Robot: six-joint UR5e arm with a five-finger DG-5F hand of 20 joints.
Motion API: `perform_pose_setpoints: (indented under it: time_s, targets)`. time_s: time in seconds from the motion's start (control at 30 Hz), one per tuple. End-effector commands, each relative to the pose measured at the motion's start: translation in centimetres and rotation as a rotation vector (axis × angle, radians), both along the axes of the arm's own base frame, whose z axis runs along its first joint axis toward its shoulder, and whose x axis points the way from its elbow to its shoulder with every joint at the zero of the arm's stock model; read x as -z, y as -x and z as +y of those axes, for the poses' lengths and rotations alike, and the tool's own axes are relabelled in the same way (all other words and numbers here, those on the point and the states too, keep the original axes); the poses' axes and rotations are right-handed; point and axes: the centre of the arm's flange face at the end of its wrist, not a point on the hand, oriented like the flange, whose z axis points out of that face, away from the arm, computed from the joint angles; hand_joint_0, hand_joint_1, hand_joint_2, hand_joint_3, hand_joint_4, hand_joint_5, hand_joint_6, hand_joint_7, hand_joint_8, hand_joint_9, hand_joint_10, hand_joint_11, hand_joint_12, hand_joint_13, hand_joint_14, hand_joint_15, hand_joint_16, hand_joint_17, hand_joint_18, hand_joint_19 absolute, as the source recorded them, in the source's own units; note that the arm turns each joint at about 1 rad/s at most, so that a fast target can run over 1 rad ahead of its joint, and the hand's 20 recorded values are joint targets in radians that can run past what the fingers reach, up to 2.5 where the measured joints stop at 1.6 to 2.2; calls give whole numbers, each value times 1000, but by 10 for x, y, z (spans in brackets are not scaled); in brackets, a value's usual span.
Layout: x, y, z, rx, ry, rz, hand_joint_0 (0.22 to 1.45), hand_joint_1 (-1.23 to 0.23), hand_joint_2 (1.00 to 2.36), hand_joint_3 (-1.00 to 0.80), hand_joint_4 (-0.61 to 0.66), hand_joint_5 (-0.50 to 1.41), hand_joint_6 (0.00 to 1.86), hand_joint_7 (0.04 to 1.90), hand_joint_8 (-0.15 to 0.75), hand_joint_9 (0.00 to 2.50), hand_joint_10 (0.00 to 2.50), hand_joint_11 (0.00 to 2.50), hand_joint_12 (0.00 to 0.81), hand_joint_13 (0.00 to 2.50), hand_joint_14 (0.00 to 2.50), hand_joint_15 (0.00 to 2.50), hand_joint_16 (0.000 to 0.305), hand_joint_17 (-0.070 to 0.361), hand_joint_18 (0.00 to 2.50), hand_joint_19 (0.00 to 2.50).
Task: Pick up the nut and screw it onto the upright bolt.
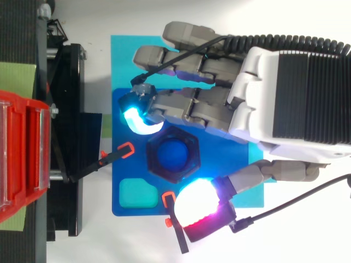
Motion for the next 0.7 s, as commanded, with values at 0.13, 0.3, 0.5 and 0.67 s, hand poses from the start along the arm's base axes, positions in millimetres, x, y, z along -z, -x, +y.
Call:
perform_pose_setpoints:
  time_s: [0.13, 0.3, 0.5, 0.67]
  targets:
    - [-2, 0, 3, -12, -2, -6, 506, -258, 1000, -500, 244, -117, 503, 849, 247, 550, 0, 0, 261, 185, 0, 0, 29, 65, 0, 0]
    - [-1, -3, 6, -27, -5, -21, 505, -257, 1000, -500, 240, -120, 503, 826, 246, 550, 0, 0, 263, 184, 0, 0, 29, 66, 0, 0]
    - [-3, -4, 11, -36, -7, -30, 505, -255, 1000, -500, 240, -119, 503, 832, 247, 554, 0, 0, 263, 186, 0, 0, 29, 66, 0, 0]
    - [-5, -3, 11, -36, -8, -32, 506, -254, 1000, -500, 248, -113, 503, 859, 247, 560, 0, 0, 262, 192, 0, 0, 29, 66, 0, 0]
